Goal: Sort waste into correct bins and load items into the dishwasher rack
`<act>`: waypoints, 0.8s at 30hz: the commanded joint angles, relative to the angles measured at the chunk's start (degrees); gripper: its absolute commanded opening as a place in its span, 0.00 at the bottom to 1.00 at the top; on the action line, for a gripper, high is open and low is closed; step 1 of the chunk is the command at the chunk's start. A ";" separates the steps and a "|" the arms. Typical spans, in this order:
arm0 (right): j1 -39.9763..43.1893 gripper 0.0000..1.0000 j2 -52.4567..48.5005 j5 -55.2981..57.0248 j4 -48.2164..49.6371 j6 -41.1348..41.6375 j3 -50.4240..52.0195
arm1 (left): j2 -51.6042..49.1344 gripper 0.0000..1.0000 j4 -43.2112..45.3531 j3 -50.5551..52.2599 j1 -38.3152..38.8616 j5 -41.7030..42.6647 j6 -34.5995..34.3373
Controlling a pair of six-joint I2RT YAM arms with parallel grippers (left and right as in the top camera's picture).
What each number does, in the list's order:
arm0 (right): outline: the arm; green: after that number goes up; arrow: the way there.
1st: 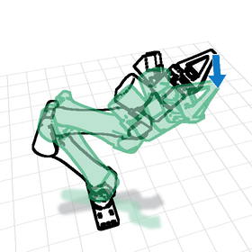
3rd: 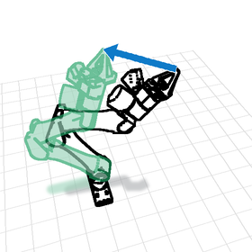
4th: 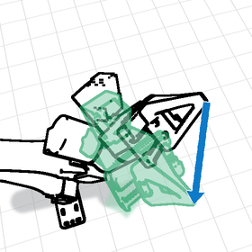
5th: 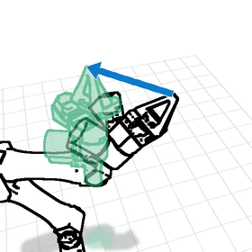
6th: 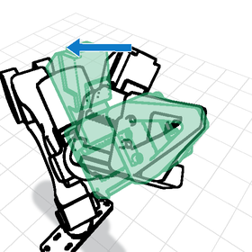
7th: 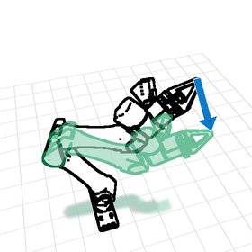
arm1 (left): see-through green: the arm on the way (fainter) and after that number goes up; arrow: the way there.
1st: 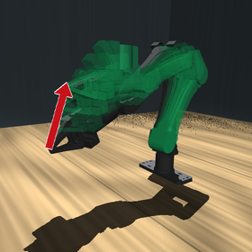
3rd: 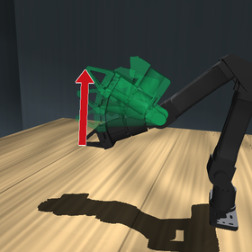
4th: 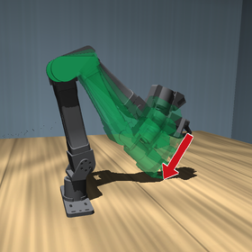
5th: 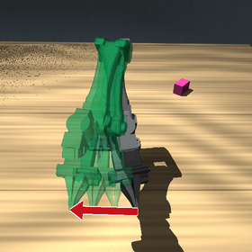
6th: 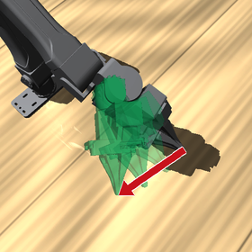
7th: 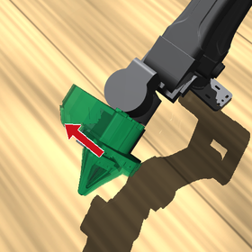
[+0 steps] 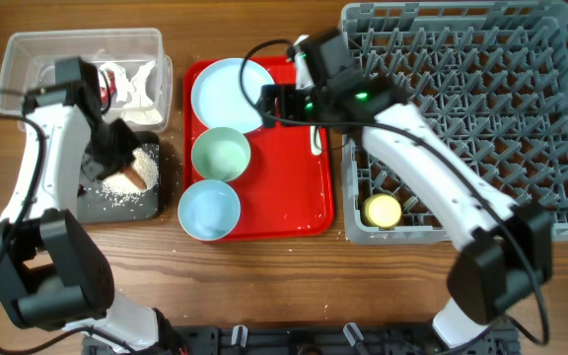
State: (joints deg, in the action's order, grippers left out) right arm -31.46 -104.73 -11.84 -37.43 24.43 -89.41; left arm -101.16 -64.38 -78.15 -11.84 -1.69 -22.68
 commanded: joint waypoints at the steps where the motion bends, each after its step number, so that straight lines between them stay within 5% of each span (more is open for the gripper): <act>1: -1.27 1.00 -2.71 -0.74 1.44 1.29 -0.48 | -0.20 0.04 3.85 5.07 -2.99 -4.50 -3.61; 9: -1.53 0.96 -8.33 -3.61 5.81 2.82 -0.48 | -0.22 0.04 21.90 10.67 -4.79 -9.92 -9.81; 12: -1.70 0.91 -9.49 -3.74 7.10 4.17 -0.48 | -0.22 0.11 21.00 11.17 -4.79 -9.92 -9.92; 16: -2.80 0.87 -11.21 -3.69 8.26 4.09 -0.48 | -0.22 0.37 18.71 11.82 -4.79 -9.92 -9.90; 24: -5.05 0.72 -14.73 -3.69 9.77 4.28 -0.48 | 1.64 0.46 15.19 6.93 -4.79 -8.00 -9.07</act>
State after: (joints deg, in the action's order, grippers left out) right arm -35.83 -117.51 -14.85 -28.03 28.45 -89.41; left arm -101.41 -47.51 -67.37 -16.51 -10.17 -32.05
